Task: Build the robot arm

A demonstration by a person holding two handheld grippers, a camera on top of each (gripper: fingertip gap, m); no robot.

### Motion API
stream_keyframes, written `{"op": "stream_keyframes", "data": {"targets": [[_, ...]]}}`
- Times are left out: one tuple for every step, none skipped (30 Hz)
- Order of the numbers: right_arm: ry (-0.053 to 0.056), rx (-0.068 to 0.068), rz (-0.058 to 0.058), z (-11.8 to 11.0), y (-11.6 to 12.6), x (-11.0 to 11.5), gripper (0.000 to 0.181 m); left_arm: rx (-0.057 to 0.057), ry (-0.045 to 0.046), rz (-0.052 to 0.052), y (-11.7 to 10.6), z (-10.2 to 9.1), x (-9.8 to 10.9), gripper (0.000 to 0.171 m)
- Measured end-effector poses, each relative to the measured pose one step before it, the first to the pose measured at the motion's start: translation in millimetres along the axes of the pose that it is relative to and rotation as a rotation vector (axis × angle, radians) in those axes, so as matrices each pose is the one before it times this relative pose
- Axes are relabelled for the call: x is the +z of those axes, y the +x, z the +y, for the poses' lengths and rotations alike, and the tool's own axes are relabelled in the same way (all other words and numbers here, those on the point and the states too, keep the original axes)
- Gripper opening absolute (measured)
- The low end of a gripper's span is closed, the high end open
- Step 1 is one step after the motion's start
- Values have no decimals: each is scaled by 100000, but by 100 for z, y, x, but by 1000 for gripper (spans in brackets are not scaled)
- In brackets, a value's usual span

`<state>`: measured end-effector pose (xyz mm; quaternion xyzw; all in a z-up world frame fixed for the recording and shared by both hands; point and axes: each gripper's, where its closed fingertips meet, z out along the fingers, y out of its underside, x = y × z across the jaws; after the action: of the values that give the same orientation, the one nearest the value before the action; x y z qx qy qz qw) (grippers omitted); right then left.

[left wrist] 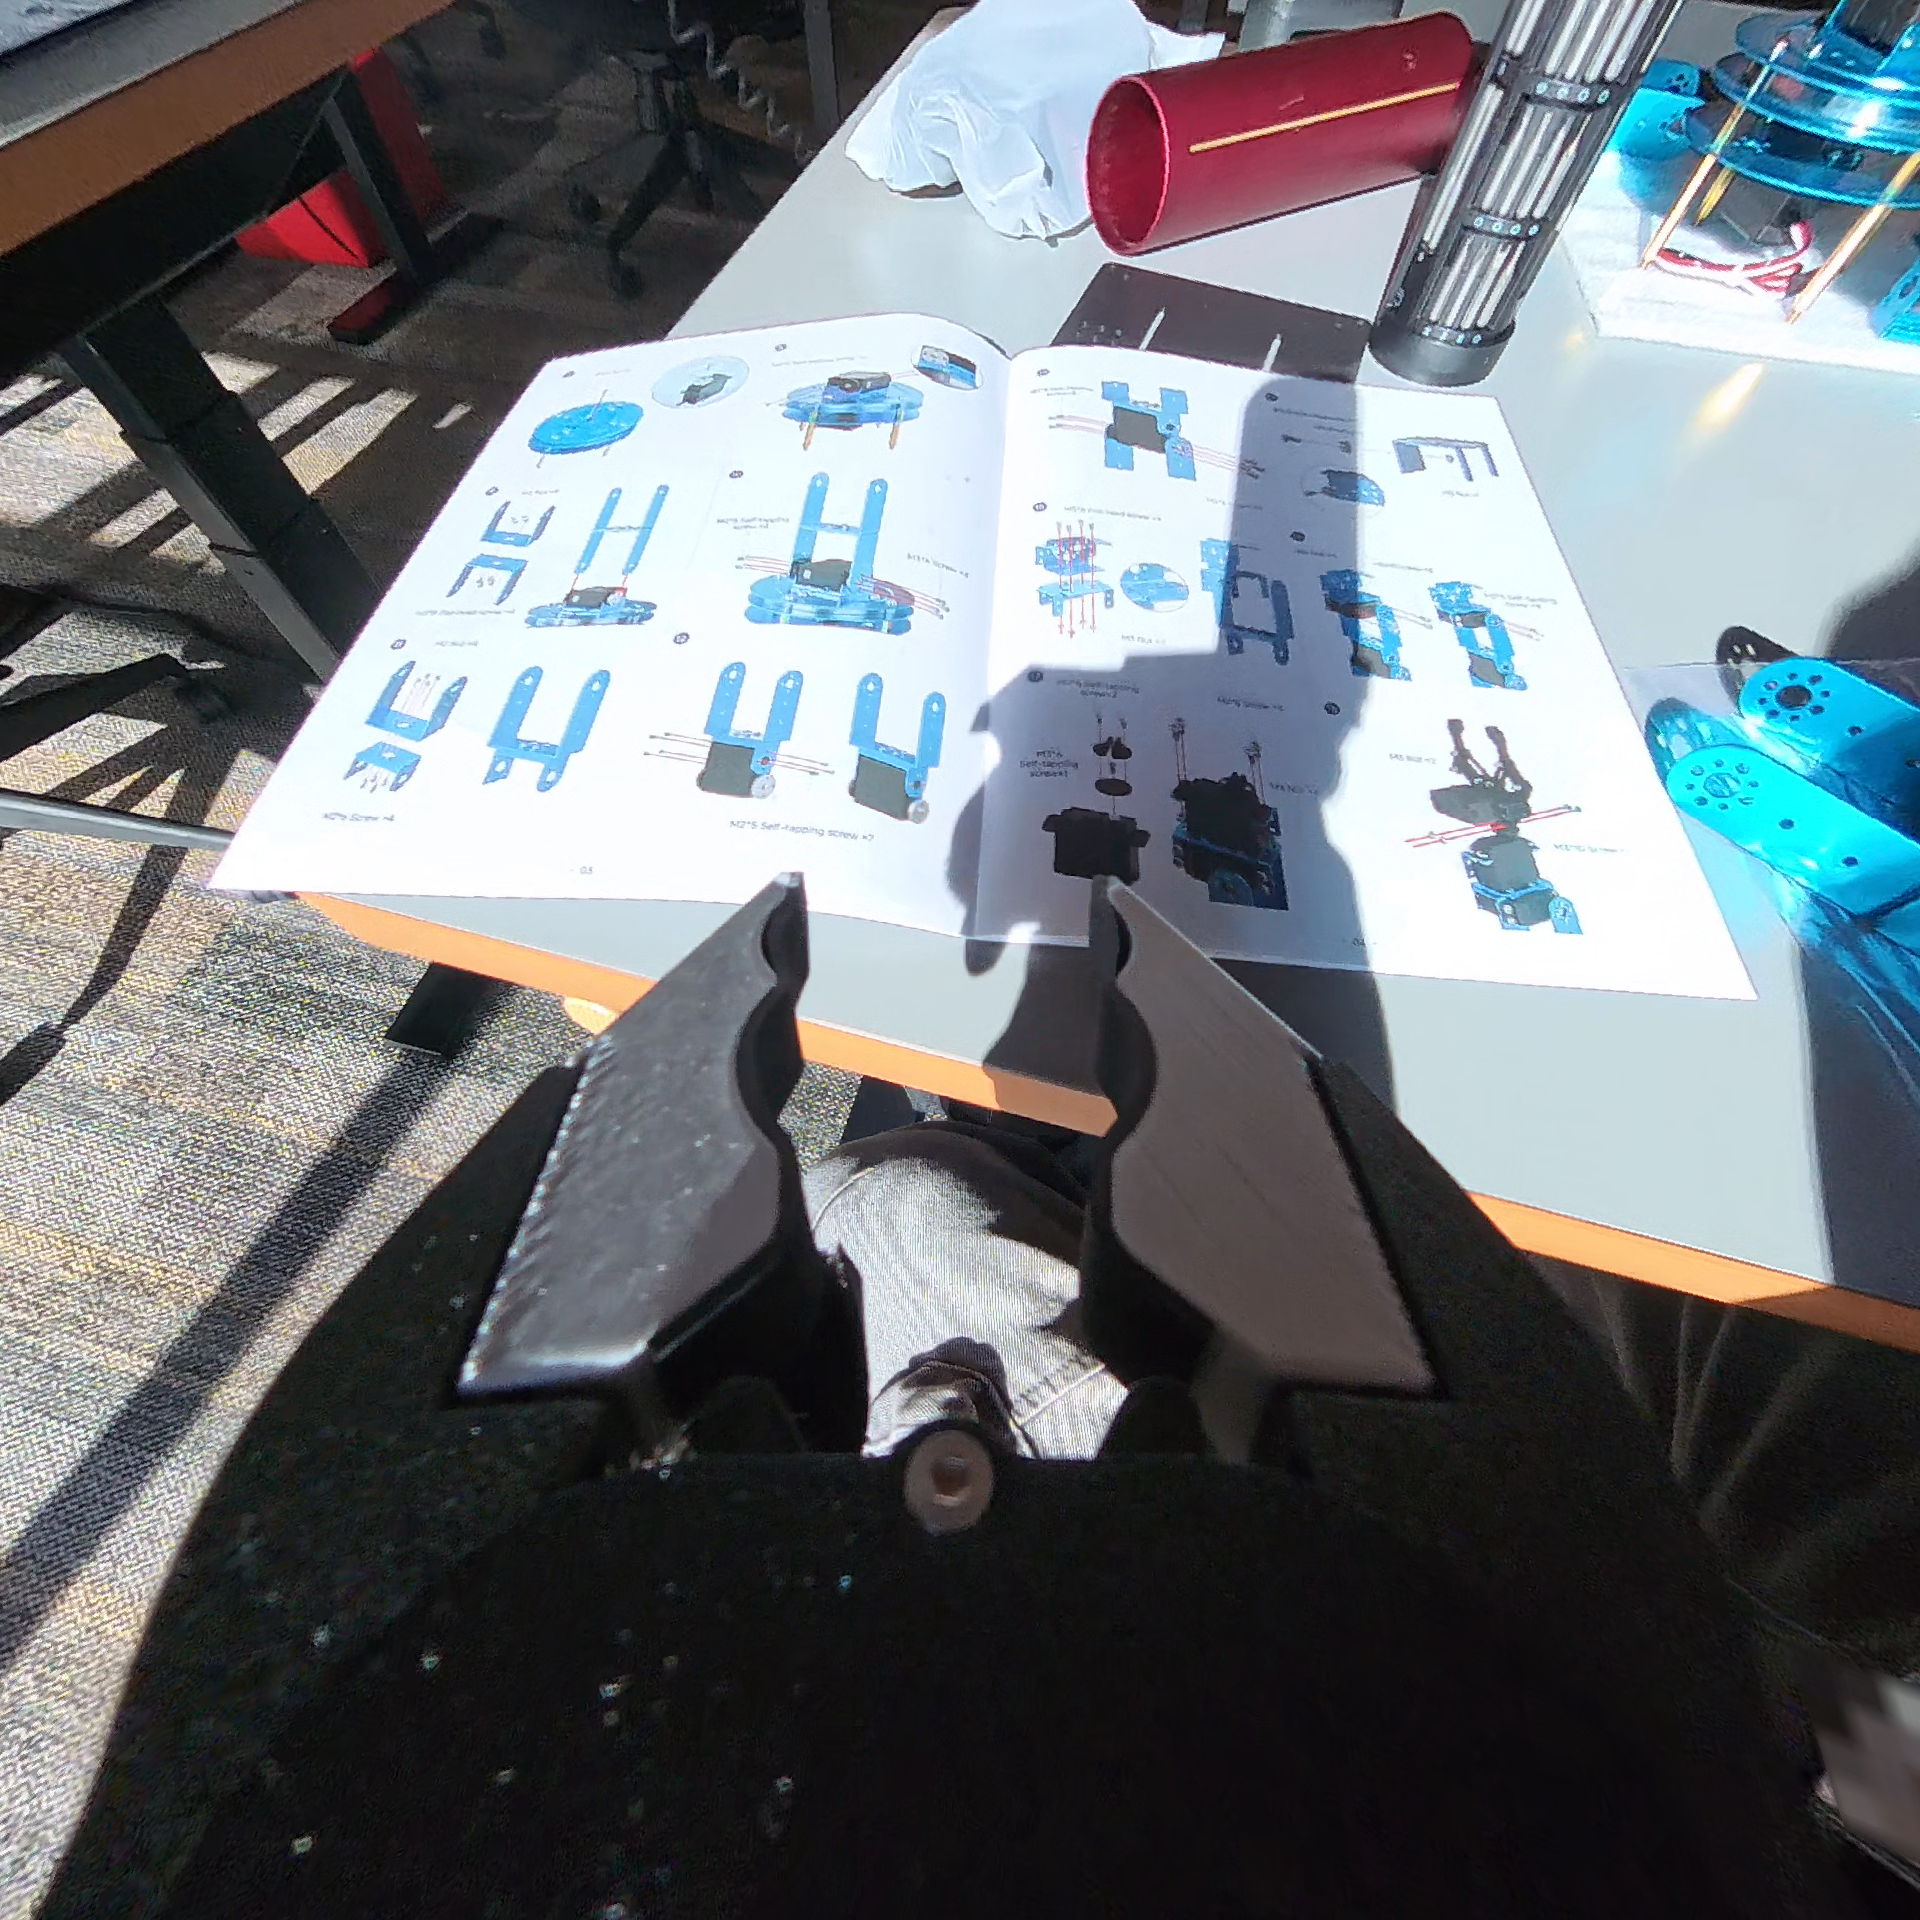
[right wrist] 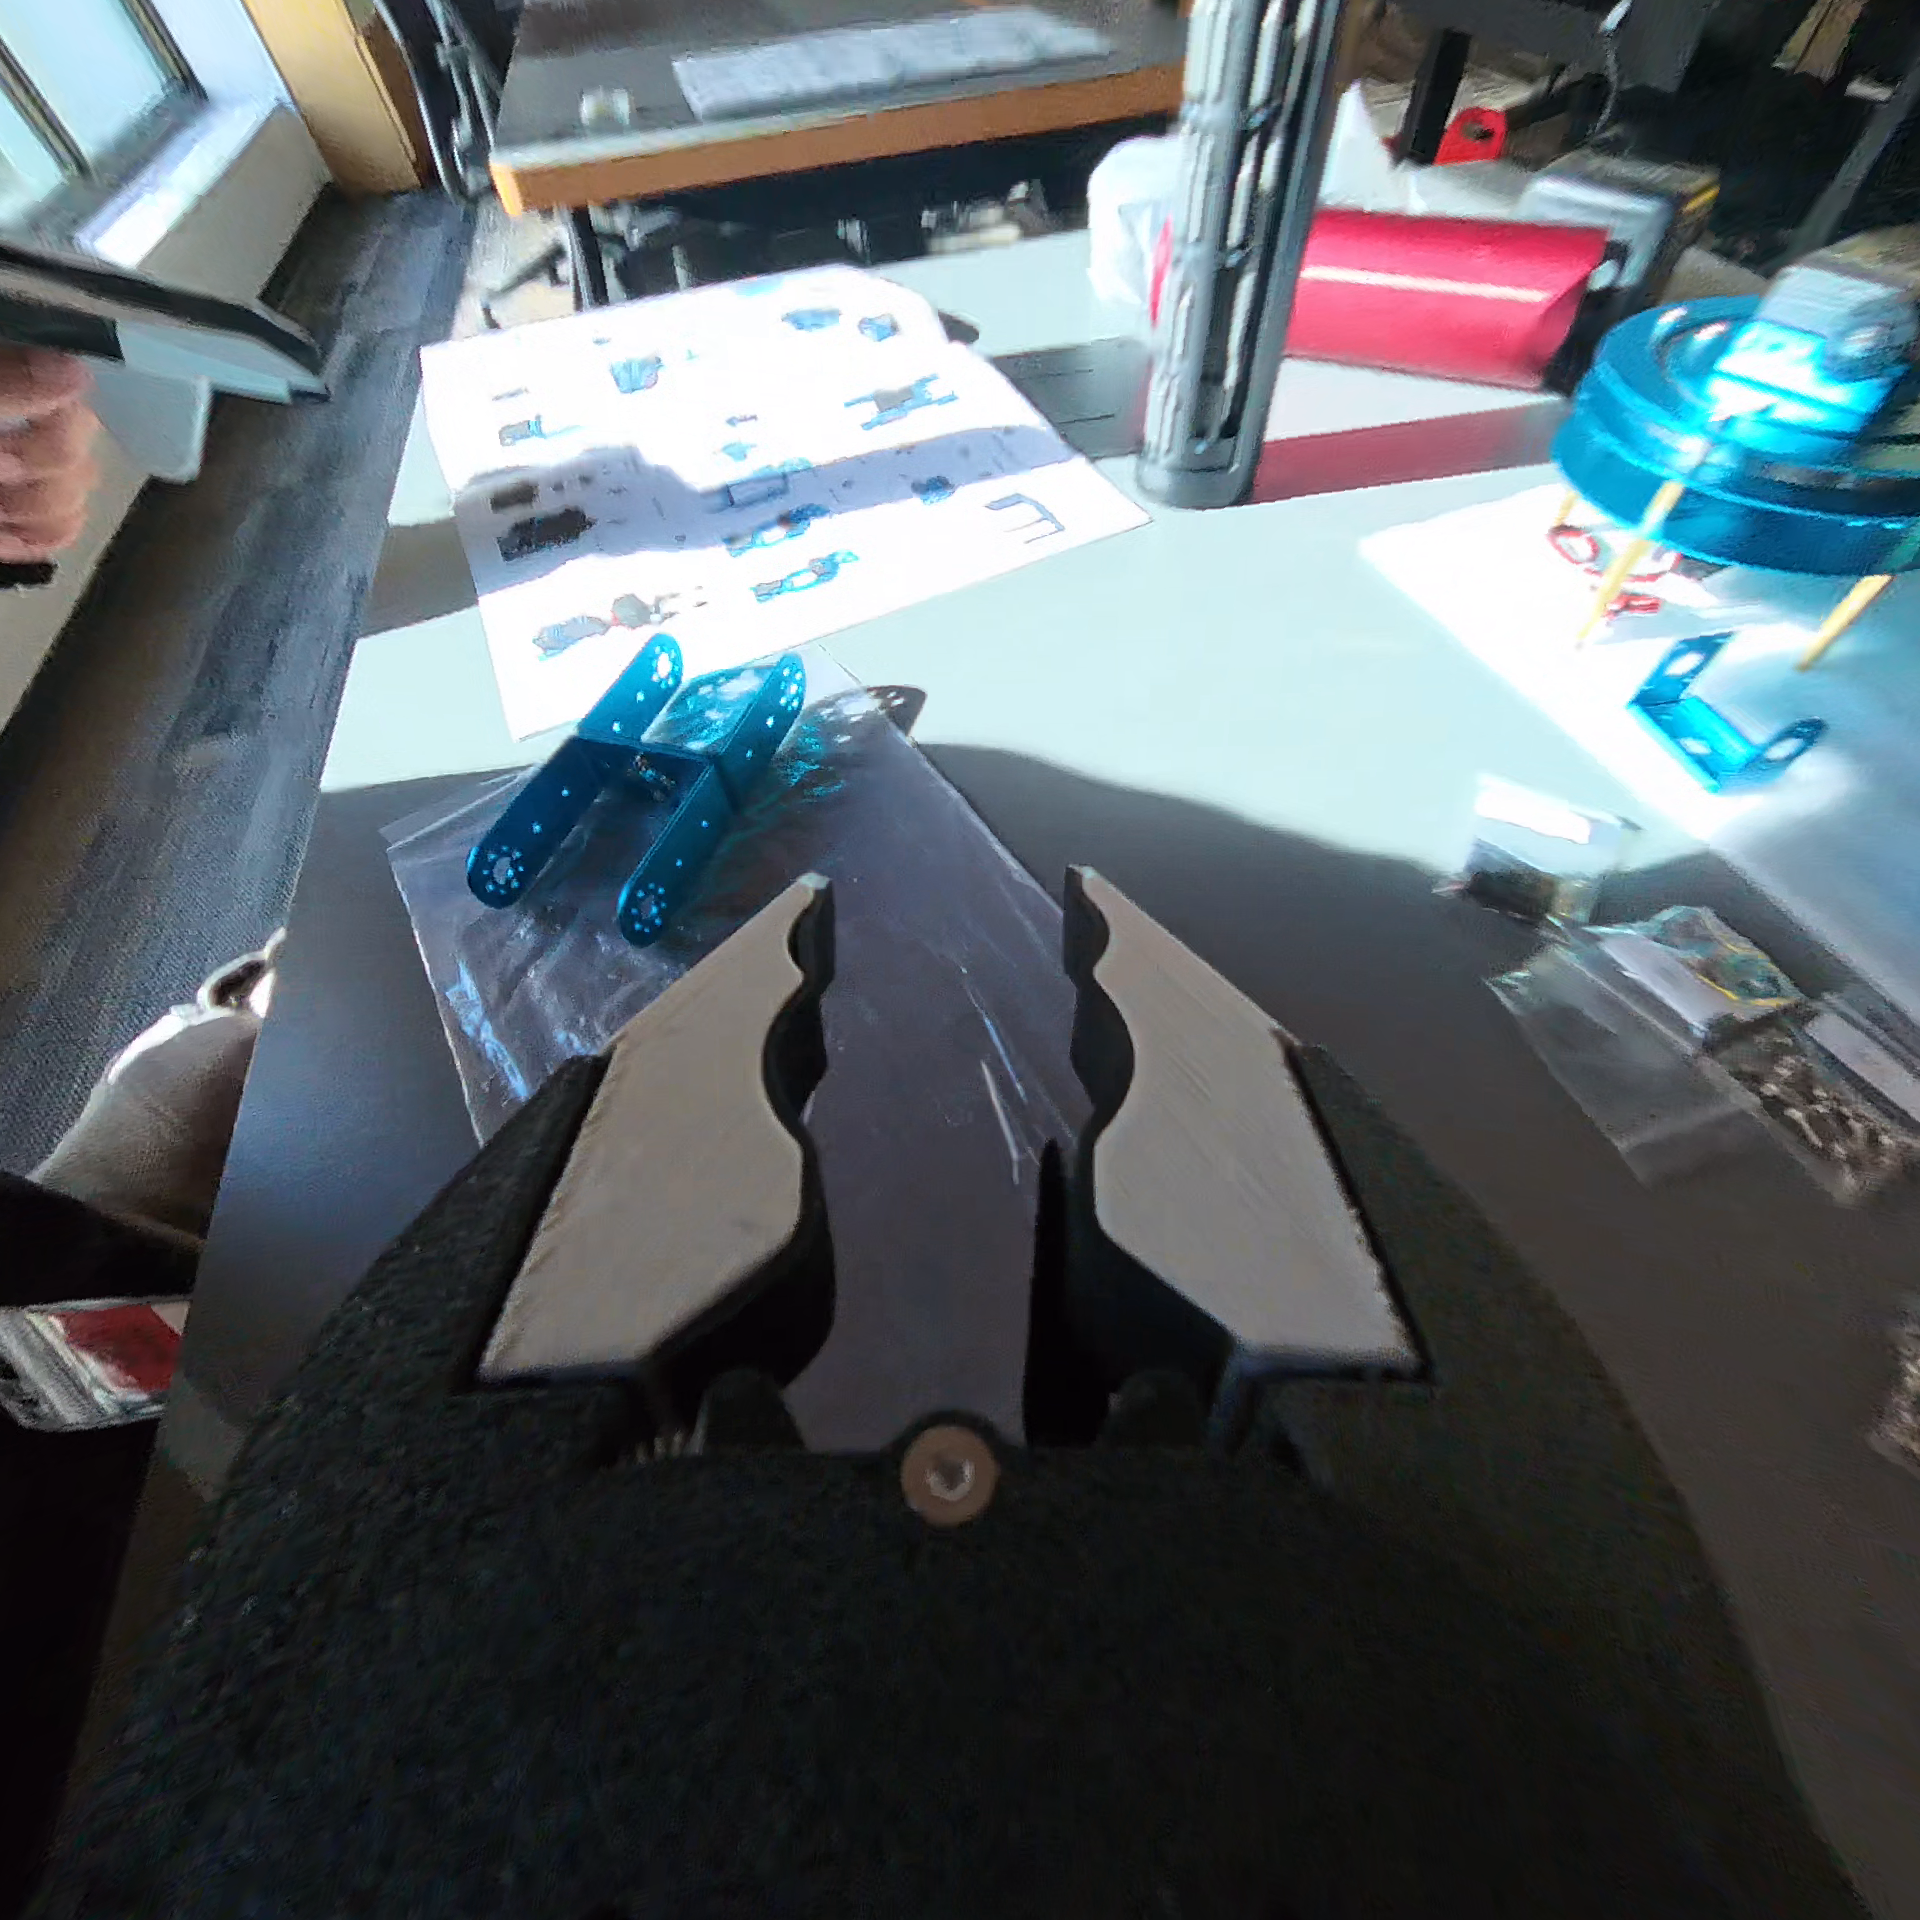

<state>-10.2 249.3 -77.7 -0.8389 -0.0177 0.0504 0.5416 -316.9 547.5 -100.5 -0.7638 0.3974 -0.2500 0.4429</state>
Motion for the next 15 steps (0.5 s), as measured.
{"op": "stream_keyframes", "data": {"targets": [[-1141,-2564,-31,107,-647,701,43,-158,412,-536,-186,-265,108,54],[1127,-1961,200,72,-620,468,43,-432,693,-190,-102,-290,124,53],[-982,-1691,-166,473,-474,312,42,-708,199,325,7,-206,169,53],[-2841,-1495,739,759,-123,203,42,-423,-38,772,117,-132,229,53],[-2152,-1174,1899,635,209,60,42,214,-283,587,142,-42,247,53],[-1715,-357,1245,481,230,-24,41,568,-392,-328,22,17,222,53],[-949,739,385,259,181,-97,41,767,-656,-745,-37,94,188,53],[698,1313,126,-51,162,-165,41,701,-658,-629,7,112,153,53],[929,1264,-146,-169,110,-191,41,438,-461,-208,86,109,99,53],[1243,874,252,-192,151,-176,40,175,-102,175,161,65,30,53],[538,602,854,-81,239,-124,39,-36,208,341,177,38,-19,53],[-201,520,551,90,189,-25,38,-16,35,488,190,75,-33,53],[-940,678,216,200,126,62,38,211,-228,473,188,135,-50,53],[-631,723,4,171,54,96,38,451,-164,266,168,143,-54,53],[-562,709,-664,150,-77,120,38,530,-279,190,160,178,-56,54]]}}
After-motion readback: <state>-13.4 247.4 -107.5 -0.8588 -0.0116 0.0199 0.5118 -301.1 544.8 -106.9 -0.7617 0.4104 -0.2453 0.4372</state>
